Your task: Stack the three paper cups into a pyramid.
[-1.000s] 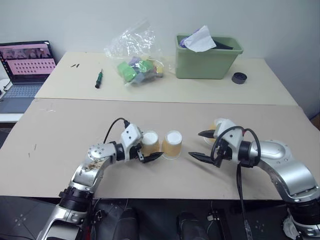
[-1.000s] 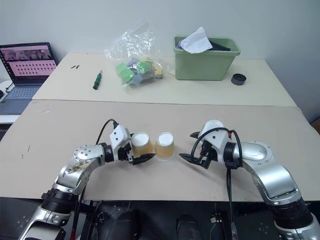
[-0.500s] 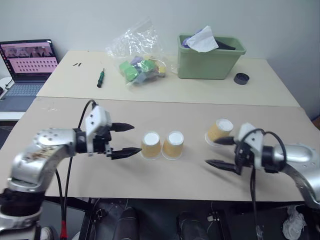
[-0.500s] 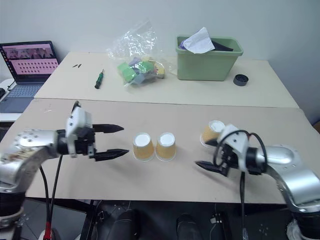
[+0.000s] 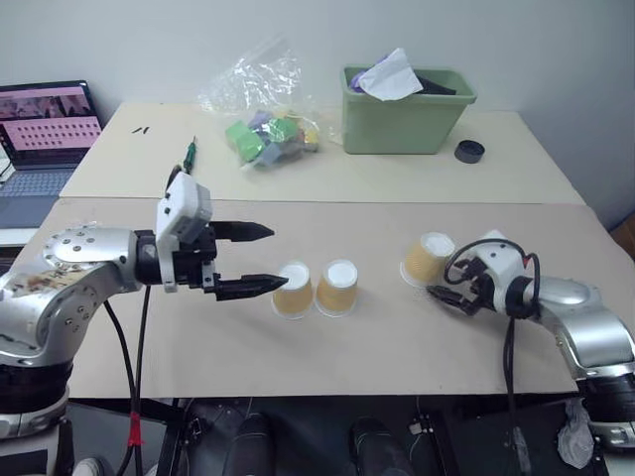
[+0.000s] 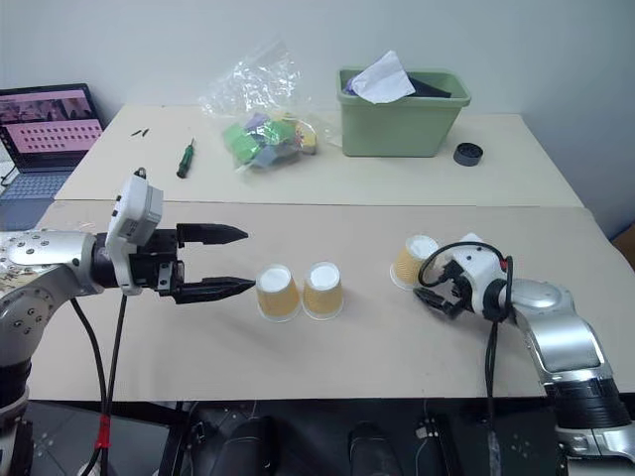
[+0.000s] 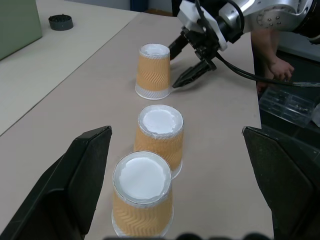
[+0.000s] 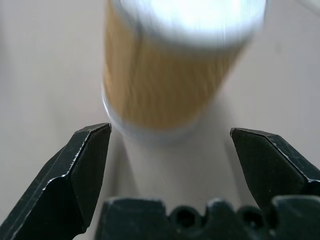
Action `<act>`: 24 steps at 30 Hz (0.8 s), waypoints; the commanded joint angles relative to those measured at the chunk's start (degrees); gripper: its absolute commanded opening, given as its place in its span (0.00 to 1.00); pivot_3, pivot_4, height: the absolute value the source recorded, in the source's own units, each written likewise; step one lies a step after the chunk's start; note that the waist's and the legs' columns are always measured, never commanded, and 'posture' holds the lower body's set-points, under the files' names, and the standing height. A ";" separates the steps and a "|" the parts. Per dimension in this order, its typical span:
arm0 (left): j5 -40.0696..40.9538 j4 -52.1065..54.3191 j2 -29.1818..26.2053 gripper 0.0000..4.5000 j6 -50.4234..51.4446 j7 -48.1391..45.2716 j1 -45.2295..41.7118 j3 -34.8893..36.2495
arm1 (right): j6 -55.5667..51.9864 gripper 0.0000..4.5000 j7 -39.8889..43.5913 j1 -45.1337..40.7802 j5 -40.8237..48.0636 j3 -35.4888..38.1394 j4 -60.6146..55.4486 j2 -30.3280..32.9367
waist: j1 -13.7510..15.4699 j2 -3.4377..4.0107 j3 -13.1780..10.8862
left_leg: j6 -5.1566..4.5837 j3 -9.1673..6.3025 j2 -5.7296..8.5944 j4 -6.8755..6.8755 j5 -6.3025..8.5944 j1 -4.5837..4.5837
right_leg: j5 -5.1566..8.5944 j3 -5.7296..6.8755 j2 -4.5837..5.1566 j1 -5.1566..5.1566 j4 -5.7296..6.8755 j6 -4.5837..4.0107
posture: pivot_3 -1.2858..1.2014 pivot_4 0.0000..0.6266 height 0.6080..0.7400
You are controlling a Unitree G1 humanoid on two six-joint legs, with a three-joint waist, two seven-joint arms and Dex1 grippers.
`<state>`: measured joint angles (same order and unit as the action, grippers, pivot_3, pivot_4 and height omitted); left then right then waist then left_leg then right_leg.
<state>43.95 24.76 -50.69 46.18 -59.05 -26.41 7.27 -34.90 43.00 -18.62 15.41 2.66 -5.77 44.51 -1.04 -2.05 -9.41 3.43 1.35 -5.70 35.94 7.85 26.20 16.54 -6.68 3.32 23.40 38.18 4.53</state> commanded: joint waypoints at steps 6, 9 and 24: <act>-1.09 0.91 0.20 1.00 -2.00 -0.20 -1.38 -1.55 | -1.45 1.00 -1.21 -5.28 3.87 3.91 -2.44 -2.02 | 0.33 0.01 0.00 | 0.00 0.00 0.00 0.05 0.00 -0.01 | 0.00 0.01 0.01 -0.03 0.00 0.01 | 0.52 0.24 0.64; -1.40 0.68 0.38 1.00 -2.15 -0.23 -1.56 -1.78 | -0.64 1.00 -2.04 -6.16 1.85 2.15 0.00 -2.19 | 0.33 0.01 0.00 | 0.00 0.00 0.00 0.03 0.00 0.00 | -0.01 0.01 0.01 -0.02 0.00 0.00 | 0.52 0.24 0.64; -1.58 1.48 0.60 1.00 -2.61 0.34 -0.73 -2.00 | -0.47 0.88 -3.03 -7.34 0.20 1.31 3.69 -3.68 | 0.31 0.01 0.00 | 0.00 0.00 0.00 0.04 0.00 0.00 | -0.01 0.01 0.01 -0.03 0.00 -0.01 | 0.52 0.24 0.64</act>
<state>42.12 24.32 -49.95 44.58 -58.93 -26.96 4.58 -36.19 40.57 -24.47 15.80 2.74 -1.21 40.80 -0.72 -2.04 -9.42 3.43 1.35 -5.70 35.97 7.85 26.20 16.52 -6.67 3.32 23.37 38.18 4.52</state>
